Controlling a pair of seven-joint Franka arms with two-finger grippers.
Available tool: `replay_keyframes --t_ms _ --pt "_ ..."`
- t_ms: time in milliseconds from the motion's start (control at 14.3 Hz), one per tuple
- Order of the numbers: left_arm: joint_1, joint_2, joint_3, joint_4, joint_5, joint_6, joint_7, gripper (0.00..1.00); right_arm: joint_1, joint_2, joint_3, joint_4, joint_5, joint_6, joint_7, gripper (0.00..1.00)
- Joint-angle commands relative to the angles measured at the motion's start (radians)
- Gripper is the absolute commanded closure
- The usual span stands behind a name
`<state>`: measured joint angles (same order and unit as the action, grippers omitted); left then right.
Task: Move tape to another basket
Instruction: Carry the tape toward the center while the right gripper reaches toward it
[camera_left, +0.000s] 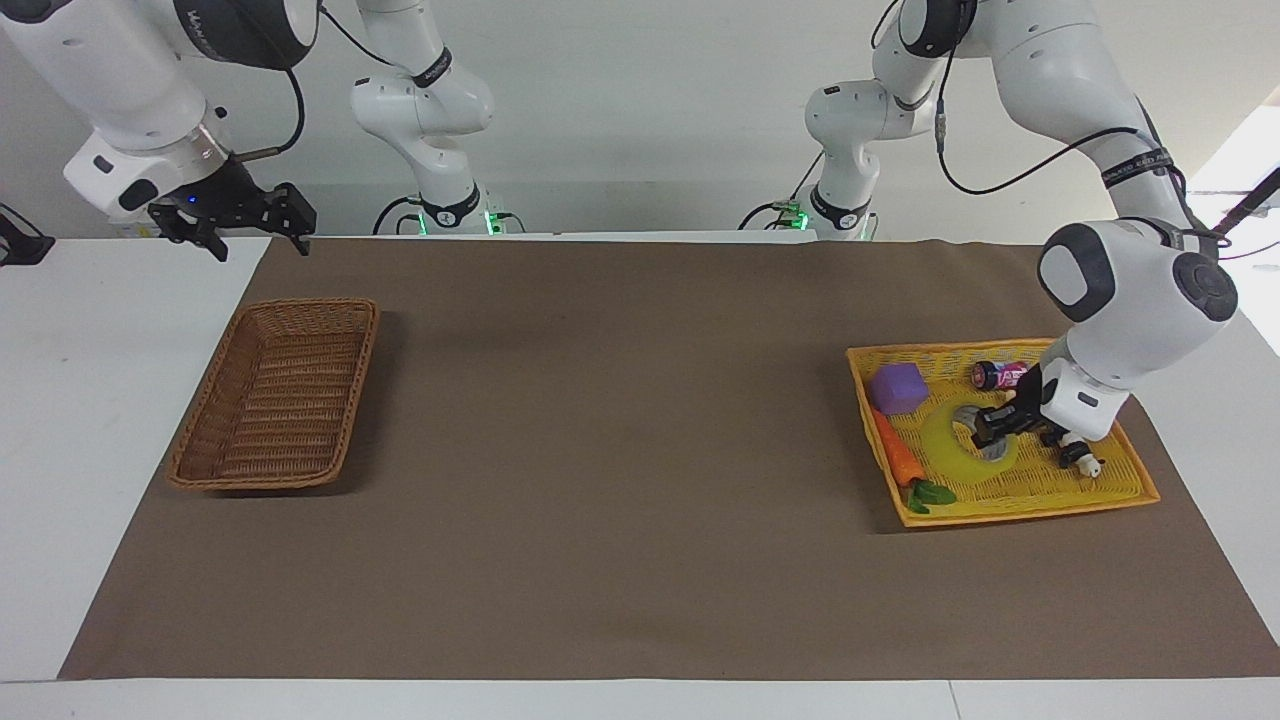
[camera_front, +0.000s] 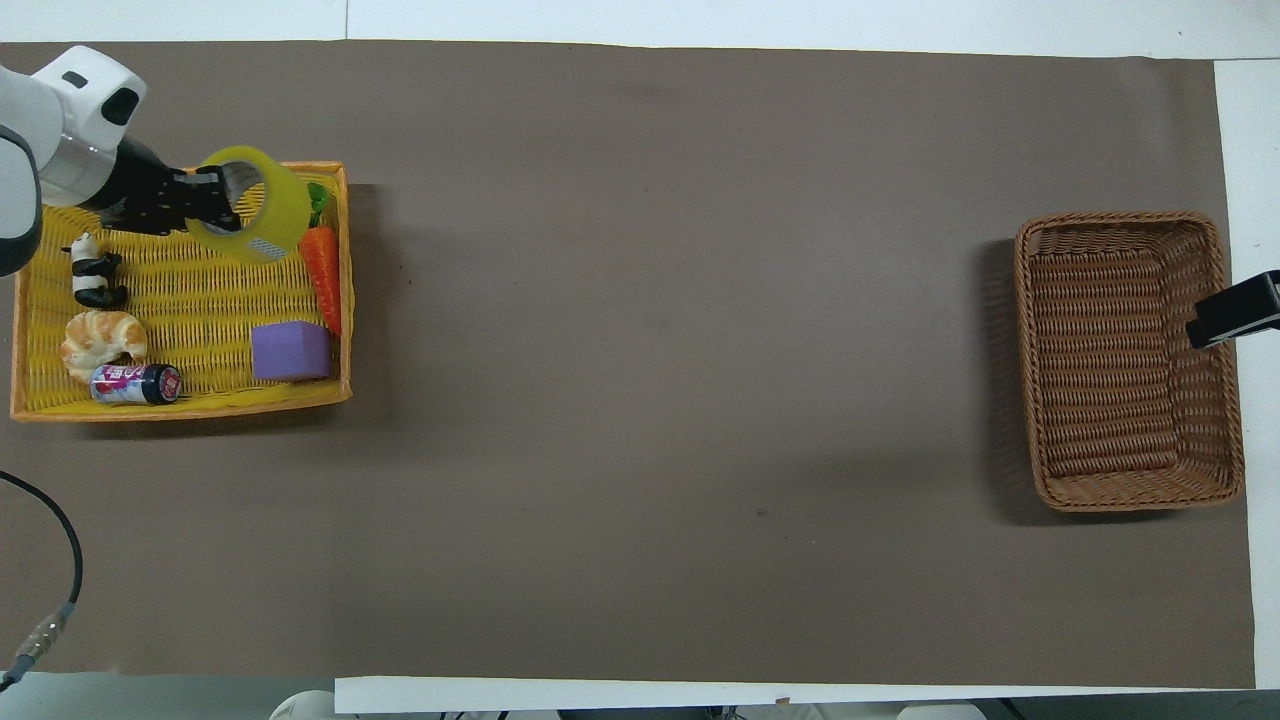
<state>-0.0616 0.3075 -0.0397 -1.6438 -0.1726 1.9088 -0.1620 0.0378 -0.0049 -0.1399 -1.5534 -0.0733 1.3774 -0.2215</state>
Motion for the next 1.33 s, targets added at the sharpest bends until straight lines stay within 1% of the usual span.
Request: replay_keyframes --t_ms 0,140,209,349,419,488,558,628,698,767,837,1047,1116,1186,1256 --pt "-0.134 -0.042 0.009 -0.005 -0.111 -0.036 -0.101 1.00 -0.006 -0.021 0.010 -0.024 -0.006 -0.001 0.008 0.00" --pt "-0.257 -0.054 0.006 -0.024 -0.133 -0.015 -0.178 0.99 -0.006 -0.021 0.010 -0.024 -0.008 -0.001 0.007 0.00" --pt "-0.317 -0.054 0.008 -0.021 -0.137 0.027 -0.206 0.99 -0.006 -0.021 0.008 -0.024 -0.008 -0.001 0.007 0.00" --pt "-0.426 -0.057 0.009 -0.027 -0.134 0.052 -0.316 0.98 -0.006 -0.021 0.008 -0.024 -0.008 -0.001 0.011 0.00" --pt "-0.457 -0.062 0.009 -0.028 -0.133 0.050 -0.335 0.98 -0.010 -0.020 0.010 -0.022 -0.005 0.011 0.004 0.00" --pt "-0.461 -0.064 0.009 -0.028 -0.133 0.053 -0.336 0.98 -0.015 -0.018 0.010 -0.024 0.027 0.025 0.002 0.00" --pt "-0.461 -0.062 0.008 -0.027 -0.134 0.053 -0.337 0.98 -0.025 -0.015 0.008 -0.030 0.109 0.070 -0.013 0.00" --pt "-0.463 -0.064 0.008 -0.027 -0.134 0.053 -0.337 0.98 -0.054 -0.020 0.006 -0.066 0.221 0.131 -0.037 0.00" --pt "-0.463 -0.064 0.008 -0.027 -0.134 0.053 -0.337 0.98 -0.082 -0.015 0.006 -0.095 0.339 0.164 -0.041 0.00" --pt "-0.463 -0.064 0.006 -0.027 -0.134 0.053 -0.337 0.98 -0.097 0.003 0.005 -0.120 0.497 0.189 -0.041 0.00" --pt "-0.463 -0.064 0.006 -0.028 -0.133 0.053 -0.337 0.98 -0.102 0.026 0.005 -0.141 0.623 0.221 -0.041 0.00" --pt "-0.465 -0.067 0.006 -0.034 -0.134 0.049 -0.338 0.98 -0.070 0.109 0.013 -0.207 0.968 0.336 -0.038 0.00" --pt "-0.469 -0.067 0.006 -0.036 -0.133 0.047 -0.346 0.98 -0.031 0.127 0.013 -0.238 1.083 0.362 -0.038 0.00" --pt "-0.481 -0.068 0.008 -0.036 -0.134 0.047 -0.347 0.98 0.003 0.132 0.013 -0.273 1.168 0.406 -0.035 0.00" --pt "-0.484 -0.070 0.008 -0.036 -0.133 0.047 -0.356 0.98 0.055 0.135 0.013 -0.301 1.228 0.480 -0.038 0.00"
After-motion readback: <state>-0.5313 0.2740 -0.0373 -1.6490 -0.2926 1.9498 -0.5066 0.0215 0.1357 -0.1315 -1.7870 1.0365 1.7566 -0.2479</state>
